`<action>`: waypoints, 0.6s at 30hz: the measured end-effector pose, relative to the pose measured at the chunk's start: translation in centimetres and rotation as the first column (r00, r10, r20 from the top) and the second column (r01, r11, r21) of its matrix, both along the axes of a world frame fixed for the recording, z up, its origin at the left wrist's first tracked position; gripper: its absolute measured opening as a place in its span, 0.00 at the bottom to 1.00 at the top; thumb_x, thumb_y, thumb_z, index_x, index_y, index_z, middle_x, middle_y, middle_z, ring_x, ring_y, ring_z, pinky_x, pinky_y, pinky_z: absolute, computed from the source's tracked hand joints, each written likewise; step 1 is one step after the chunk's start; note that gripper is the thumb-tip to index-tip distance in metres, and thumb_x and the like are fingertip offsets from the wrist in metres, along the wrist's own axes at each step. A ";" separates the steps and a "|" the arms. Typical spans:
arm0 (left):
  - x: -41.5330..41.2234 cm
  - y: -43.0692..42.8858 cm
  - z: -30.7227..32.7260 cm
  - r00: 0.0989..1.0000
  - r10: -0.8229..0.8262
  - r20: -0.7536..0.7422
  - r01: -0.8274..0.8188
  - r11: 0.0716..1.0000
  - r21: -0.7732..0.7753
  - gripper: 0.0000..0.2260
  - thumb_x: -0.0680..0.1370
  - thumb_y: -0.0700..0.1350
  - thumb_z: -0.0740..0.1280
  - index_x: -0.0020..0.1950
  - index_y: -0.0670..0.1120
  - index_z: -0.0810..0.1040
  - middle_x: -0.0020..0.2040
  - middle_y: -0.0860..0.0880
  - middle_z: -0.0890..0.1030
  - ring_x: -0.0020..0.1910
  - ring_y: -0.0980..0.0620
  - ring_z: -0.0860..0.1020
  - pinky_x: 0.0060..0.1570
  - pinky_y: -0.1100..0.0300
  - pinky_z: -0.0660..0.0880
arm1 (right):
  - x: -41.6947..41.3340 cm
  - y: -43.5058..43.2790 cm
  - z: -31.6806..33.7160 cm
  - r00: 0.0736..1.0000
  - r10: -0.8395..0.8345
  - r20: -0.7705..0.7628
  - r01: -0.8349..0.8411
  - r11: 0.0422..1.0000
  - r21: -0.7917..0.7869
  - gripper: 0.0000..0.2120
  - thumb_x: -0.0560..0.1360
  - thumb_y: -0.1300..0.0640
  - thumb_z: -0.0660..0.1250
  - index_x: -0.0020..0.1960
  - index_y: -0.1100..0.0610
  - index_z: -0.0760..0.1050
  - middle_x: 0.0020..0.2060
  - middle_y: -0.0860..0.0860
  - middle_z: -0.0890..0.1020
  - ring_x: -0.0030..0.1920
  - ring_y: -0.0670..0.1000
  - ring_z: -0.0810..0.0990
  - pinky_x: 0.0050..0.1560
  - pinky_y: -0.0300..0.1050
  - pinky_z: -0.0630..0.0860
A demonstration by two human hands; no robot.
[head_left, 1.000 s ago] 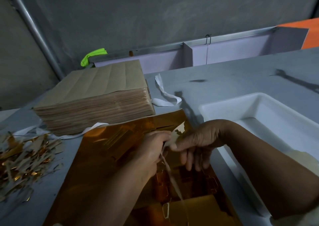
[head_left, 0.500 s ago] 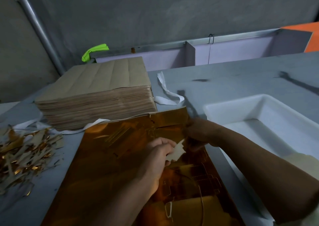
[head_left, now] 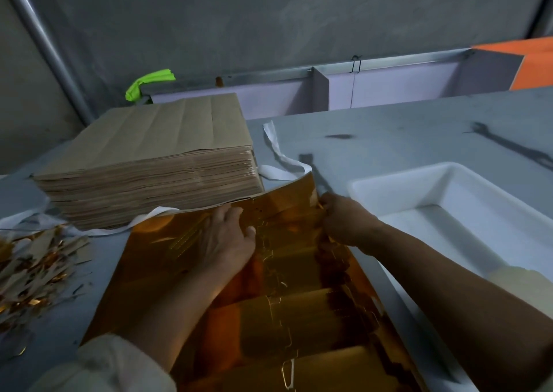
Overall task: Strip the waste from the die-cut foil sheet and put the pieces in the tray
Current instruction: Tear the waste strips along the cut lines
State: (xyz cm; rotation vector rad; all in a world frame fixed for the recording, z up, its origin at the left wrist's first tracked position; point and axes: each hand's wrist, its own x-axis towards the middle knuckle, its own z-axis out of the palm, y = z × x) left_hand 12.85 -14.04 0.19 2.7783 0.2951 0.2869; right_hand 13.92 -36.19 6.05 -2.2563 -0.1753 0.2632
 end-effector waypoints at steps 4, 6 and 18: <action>2.2 -0.2 -0.5 0.993 -0.059 -0.103 0.062 0.998 0.025 0.33 0.78 0.64 0.60 0.79 0.54 0.54 0.80 0.50 0.51 0.78 0.44 0.52 0.75 0.45 0.52 | -0.3 0.1 0.4 1.000 0.019 0.009 -0.020 0.999 0.044 0.14 0.78 0.59 0.65 0.63 0.53 0.71 0.48 0.52 0.81 0.47 0.54 0.83 0.51 0.53 0.82; 3.0 -0.3 -0.9 0.988 -0.077 -0.130 0.085 0.995 0.051 0.36 0.77 0.66 0.59 0.80 0.54 0.51 0.81 0.50 0.49 0.79 0.44 0.49 0.76 0.45 0.49 | -0.2 0.1 0.4 1.000 -0.001 -0.026 0.003 0.996 0.093 0.21 0.78 0.63 0.65 0.69 0.52 0.68 0.50 0.52 0.81 0.49 0.53 0.83 0.52 0.55 0.82; 6.0 -1.3 -1.9 0.990 -0.140 0.005 0.137 0.974 0.181 0.33 0.80 0.65 0.51 0.80 0.53 0.47 0.81 0.47 0.53 0.79 0.45 0.49 0.77 0.46 0.45 | 0.2 -0.1 0.5 0.991 0.082 -0.103 -0.048 0.954 0.296 0.18 0.78 0.67 0.61 0.61 0.49 0.74 0.44 0.52 0.84 0.42 0.48 0.84 0.45 0.42 0.82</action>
